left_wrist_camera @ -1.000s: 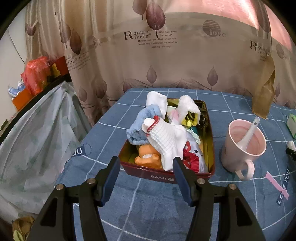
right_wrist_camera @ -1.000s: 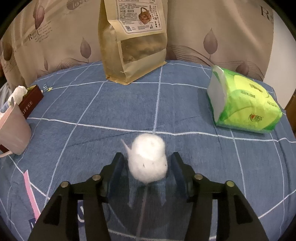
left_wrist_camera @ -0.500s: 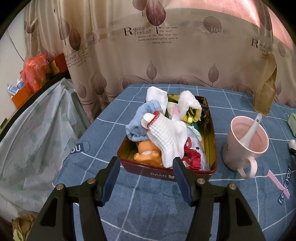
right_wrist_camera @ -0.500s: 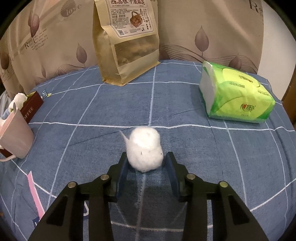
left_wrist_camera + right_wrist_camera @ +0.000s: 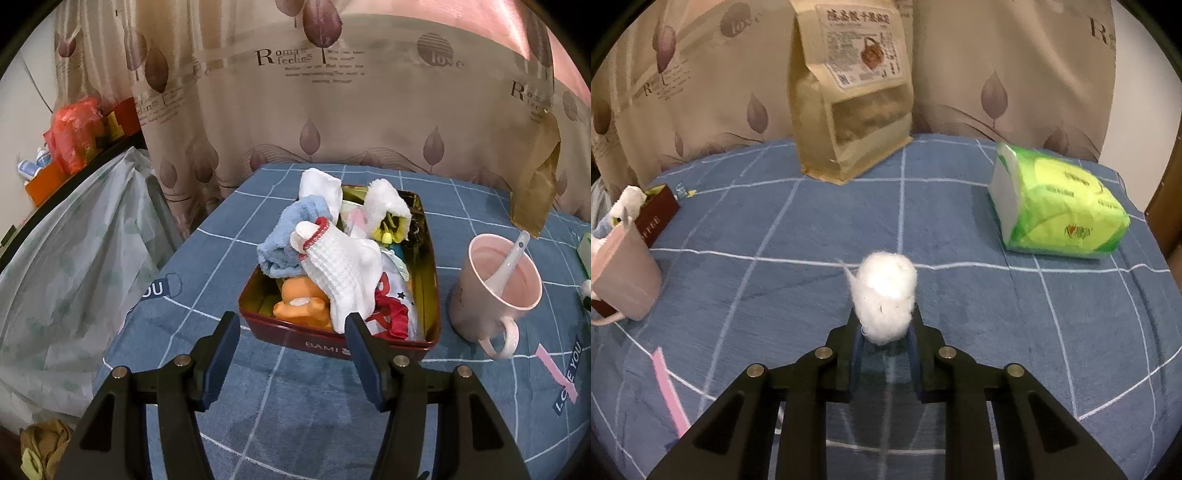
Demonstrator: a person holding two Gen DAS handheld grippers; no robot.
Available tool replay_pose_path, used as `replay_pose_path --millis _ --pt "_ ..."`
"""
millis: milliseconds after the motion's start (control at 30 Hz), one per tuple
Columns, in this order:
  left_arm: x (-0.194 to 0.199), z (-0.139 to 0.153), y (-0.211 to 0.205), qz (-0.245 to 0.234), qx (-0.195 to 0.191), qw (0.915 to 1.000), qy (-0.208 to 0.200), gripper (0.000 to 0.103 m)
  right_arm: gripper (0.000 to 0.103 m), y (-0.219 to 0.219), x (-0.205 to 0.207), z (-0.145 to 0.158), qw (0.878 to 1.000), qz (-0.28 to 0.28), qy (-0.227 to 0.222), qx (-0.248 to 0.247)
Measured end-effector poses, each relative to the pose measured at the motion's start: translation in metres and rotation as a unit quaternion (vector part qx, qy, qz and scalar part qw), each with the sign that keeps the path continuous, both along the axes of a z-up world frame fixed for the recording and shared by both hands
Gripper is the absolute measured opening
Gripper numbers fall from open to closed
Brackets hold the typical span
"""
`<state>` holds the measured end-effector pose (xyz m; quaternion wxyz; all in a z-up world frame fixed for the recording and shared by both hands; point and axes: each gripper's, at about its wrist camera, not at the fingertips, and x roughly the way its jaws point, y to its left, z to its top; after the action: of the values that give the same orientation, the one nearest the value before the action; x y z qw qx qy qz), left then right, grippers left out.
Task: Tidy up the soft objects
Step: 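Carry the white pompom ball into the tin tray and open the right gripper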
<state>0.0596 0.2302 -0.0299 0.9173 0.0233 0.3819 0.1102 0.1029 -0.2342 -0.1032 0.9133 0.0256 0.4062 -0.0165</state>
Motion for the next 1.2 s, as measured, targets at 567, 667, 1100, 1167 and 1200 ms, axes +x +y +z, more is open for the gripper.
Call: replay_pose_path --millis 567,667,1100,1167,1200 --pt "0.001 -0.002 0.011 0.022 -0.014 0.9997 0.001 0.061 0.019 0.121 0.001 0.074 0.988 0.143 -0.055 0.015" --pt "0.001 -0.001 0.012 0.025 -0.015 0.9996 -0.001 0.060 0.019 0.148 0.003 0.081 0.983 0.173 -0.061 0.019" --pt "0.000 0.002 0.016 0.034 -0.016 0.9993 -0.003 0.061 0.019 0.270 0.009 0.089 0.955 0.291 -0.055 0.014" --pt "0.000 0.002 0.017 0.035 -0.017 0.9992 -0.003 0.061 0.019 0.284 0.012 0.088 0.952 0.301 -0.050 0.012" --pt "0.000 0.002 0.017 0.036 -0.018 0.9992 -0.003 0.061 0.019 0.290 0.014 0.087 0.951 0.306 -0.048 0.010"
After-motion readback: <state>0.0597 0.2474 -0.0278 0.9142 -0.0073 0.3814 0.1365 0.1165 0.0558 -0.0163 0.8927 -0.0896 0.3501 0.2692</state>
